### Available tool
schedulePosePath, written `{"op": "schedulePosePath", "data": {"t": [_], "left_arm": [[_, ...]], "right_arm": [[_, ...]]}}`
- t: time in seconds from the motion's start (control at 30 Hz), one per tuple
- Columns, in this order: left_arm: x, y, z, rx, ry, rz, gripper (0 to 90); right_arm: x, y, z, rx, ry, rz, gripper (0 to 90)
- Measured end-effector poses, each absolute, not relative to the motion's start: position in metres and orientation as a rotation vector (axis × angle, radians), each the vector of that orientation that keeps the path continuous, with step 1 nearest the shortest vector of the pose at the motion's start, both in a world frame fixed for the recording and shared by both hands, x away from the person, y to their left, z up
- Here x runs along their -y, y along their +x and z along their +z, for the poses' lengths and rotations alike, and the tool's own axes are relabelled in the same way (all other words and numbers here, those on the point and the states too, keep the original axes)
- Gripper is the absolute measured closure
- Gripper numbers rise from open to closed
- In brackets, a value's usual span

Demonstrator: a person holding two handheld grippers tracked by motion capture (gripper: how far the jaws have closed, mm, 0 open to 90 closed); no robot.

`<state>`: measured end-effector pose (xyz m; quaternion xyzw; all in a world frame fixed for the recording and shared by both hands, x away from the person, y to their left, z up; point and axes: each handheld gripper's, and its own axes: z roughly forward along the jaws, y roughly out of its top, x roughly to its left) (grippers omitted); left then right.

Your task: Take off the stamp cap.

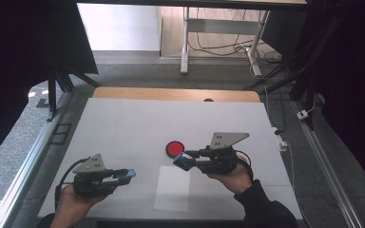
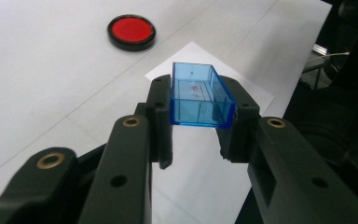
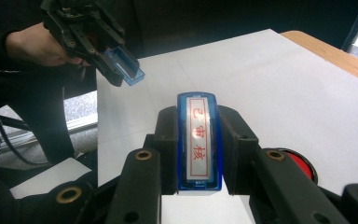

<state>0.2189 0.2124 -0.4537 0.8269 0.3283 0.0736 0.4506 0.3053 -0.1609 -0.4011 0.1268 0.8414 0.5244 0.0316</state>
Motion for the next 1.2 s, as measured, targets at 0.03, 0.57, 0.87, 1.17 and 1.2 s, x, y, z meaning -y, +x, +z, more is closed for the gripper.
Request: {"op": "schedulePosePath", "data": {"t": [0.03,0.57,0.87,1.17,1.2], "left_arm": [[-0.214,0.217,-0.454,-0.824,2.045,0.191,68.5],[-0.243,0.191,-0.463,-0.963,2.036,0.275,68.5],[-0.256,0.185,-0.471,-1.011,2.006,0.259,68.3],[-0.258,0.184,-0.474,-1.029,1.999,0.25,68.3],[-0.258,0.184,-0.474,-1.029,2.001,0.25,68.3]], "right_arm": [[0.161,0.305,-0.401,-2.588,0.396,1.614,71.7],[0.16,0.307,-0.404,-2.575,0.433,1.563,71.7],[0.16,0.309,-0.405,-2.568,0.45,1.534,71.7],[0.159,0.311,-0.407,-2.581,0.477,1.526,71.7],[0.159,0.311,-0.407,-2.581,0.485,1.52,71.7]]}}
